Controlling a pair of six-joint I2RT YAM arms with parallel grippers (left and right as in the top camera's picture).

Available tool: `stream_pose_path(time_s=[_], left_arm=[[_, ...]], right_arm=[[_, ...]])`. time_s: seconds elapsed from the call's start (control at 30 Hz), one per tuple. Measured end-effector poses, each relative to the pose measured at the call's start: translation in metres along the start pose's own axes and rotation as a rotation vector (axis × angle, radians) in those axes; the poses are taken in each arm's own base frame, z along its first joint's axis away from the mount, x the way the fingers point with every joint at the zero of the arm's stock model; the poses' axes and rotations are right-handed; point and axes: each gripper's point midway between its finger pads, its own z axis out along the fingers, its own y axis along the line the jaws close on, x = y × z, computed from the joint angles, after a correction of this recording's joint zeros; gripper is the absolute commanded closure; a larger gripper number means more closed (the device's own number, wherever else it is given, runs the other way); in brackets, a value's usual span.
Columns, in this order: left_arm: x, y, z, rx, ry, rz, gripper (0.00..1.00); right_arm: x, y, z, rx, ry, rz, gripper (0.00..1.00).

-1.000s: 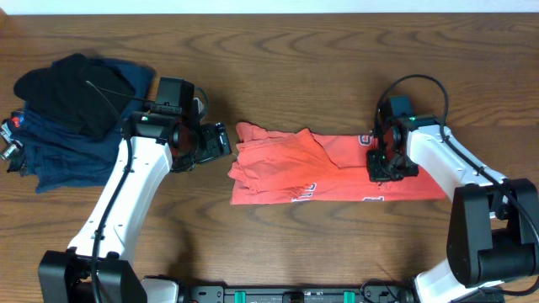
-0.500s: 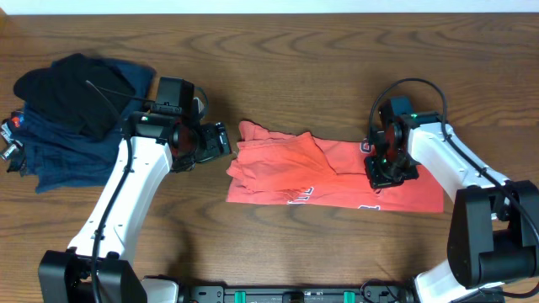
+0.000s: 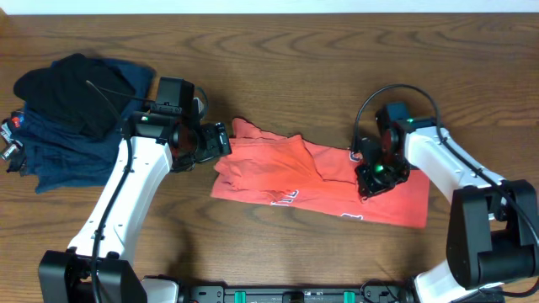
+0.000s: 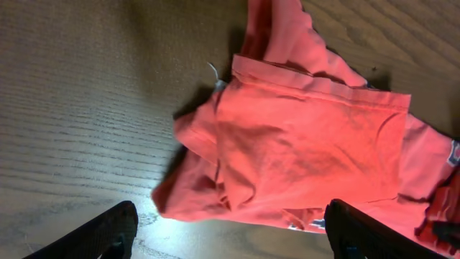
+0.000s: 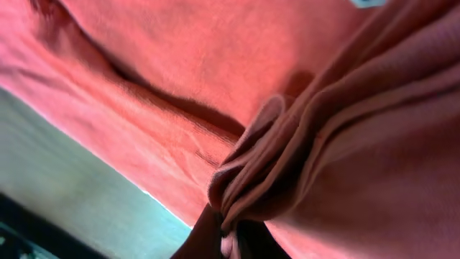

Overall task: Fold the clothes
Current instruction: 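Press and adjust the folded right half with the right gripper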

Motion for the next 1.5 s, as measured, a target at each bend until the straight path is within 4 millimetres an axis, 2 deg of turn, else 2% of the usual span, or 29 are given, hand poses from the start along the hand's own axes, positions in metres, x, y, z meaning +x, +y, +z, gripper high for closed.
stream_pose_path(time_s=[0.2, 0.47, 0.6, 0.8, 0.83, 0.9, 0.93, 1.07, 1.3, 1.4, 1.5], left_arm=[[0.0, 0.0, 0.0, 0.0, 0.0, 0.0, 0.15], [0.0, 0.0, 0.0, 0.0, 0.0, 0.0, 0.15], [0.0, 0.0, 0.0, 0.0, 0.0, 0.0, 0.15], [0.0, 0.0, 0.0, 0.0, 0.0, 0.0, 0.15], [0.0, 0.0, 0.0, 0.0, 0.0, 0.0, 0.15], [0.0, 0.0, 0.0, 0.0, 0.0, 0.0, 0.15], [0.0, 0.0, 0.0, 0.0, 0.001, 0.0, 0.15], [0.0, 0.0, 0.0, 0.0, 0.0, 0.0, 0.15], [0.0, 0.0, 0.0, 0.0, 0.0, 0.0, 0.15], [-0.002, -0.001, 0.0, 0.003, -0.007, 0.004, 0.14], [-0.006, -0.002, 0.003, 0.008, -0.017, 0.032, 0.14]], right_arm=[[0.009, 0.019, 0.005, -0.069, 0.034, -0.037, 0.93], [0.019, 0.042, 0.002, -0.2, 0.06, -0.027, 0.91], [0.017, 0.056, -0.001, -0.283, 0.047, -0.022, 0.95], [0.016, 0.072, -0.007, -0.374, 0.028, -0.051, 0.93], [0.016, 0.071, -0.006, -0.371, 0.028, -0.054, 0.87], [0.017, 0.067, -0.005, -0.349, 0.035, -0.041, 0.52], [0.017, 0.065, -0.004, -0.333, 0.04, -0.036, 0.41], [0.02, 0.058, -0.002, -0.29, 0.057, -0.01, 0.34], [0.021, 0.049, -0.003, -0.228, 0.077, 0.056, 0.28], [0.011, 0.043, -0.015, -0.172, 0.04, 0.071, 0.28], [-0.009, 0.034, -0.044, -0.067, -0.067, 0.094, 0.24]])
